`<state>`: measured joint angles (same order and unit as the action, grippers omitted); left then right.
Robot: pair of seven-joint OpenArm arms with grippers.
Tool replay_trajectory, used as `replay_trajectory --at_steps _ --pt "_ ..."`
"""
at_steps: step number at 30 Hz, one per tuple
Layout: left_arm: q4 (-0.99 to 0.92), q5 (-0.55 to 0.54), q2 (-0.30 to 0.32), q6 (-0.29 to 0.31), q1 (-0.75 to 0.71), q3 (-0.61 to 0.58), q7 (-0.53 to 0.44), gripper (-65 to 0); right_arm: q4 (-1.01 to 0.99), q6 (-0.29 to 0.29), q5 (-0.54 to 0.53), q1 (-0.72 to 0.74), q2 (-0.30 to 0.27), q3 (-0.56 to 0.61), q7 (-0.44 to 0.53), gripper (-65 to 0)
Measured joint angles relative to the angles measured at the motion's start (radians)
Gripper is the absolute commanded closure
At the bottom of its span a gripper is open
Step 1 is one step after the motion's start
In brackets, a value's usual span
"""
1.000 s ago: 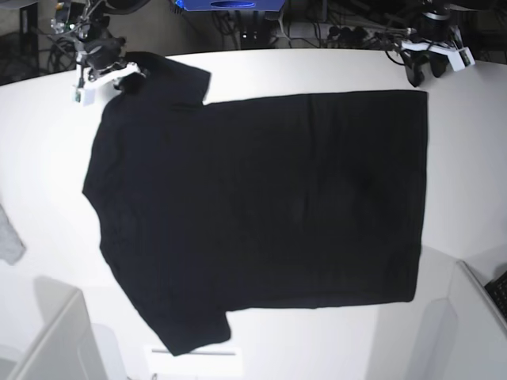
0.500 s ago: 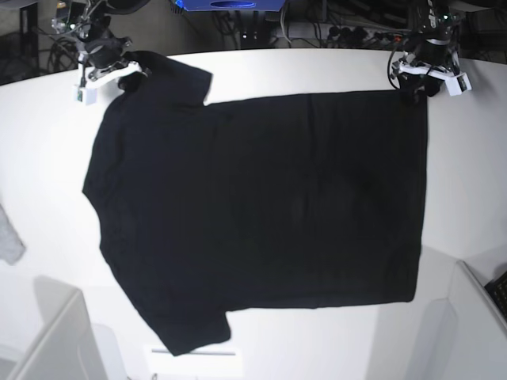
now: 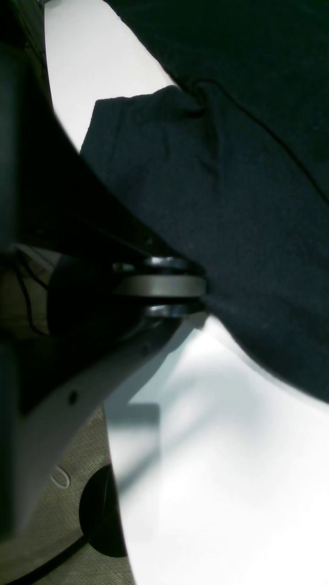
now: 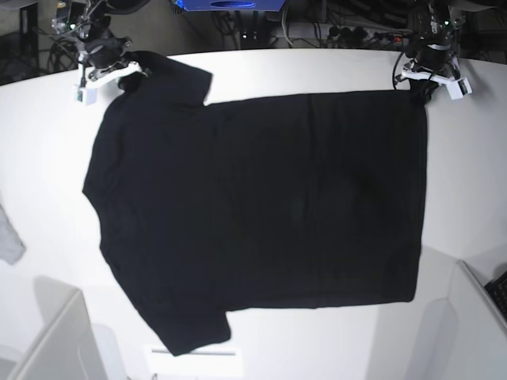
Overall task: Fold the T-shirt properly
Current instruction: 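Grasp the shirt's shoulder edges with both grippers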
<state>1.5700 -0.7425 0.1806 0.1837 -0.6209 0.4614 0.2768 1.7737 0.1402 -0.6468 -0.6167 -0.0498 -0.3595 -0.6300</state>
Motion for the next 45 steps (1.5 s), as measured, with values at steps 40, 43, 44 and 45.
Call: replay_trajectory --at_steps 40,43,44,45 --pt "0.299 0.018 0.002 -0.018 -0.104 0.083 0.214 0.0 0.21 -0.009 0.02 0.021 0.012 -0.031 -0.062 0.0" --pt "0.313 0.015 0.005 -0.015 -0.056 0.083 0.282 0.0 0.21 -0.009 0.019 0.078 0.012 -0.032 -0.131 0.0" --pt "0.314 0.017 0.005 -0.016 -0.044 0.083 0.295 0.0 0.21 -0.009 0.018 0.1 0.012 -0.035 -0.152 0.0" --pt "0.314 0.018 0.005 -0.018 -0.034 0.083 0.304 0.0 0.21 -0.009 0.022 0.121 0.011 -0.036 -0.166 0.0"
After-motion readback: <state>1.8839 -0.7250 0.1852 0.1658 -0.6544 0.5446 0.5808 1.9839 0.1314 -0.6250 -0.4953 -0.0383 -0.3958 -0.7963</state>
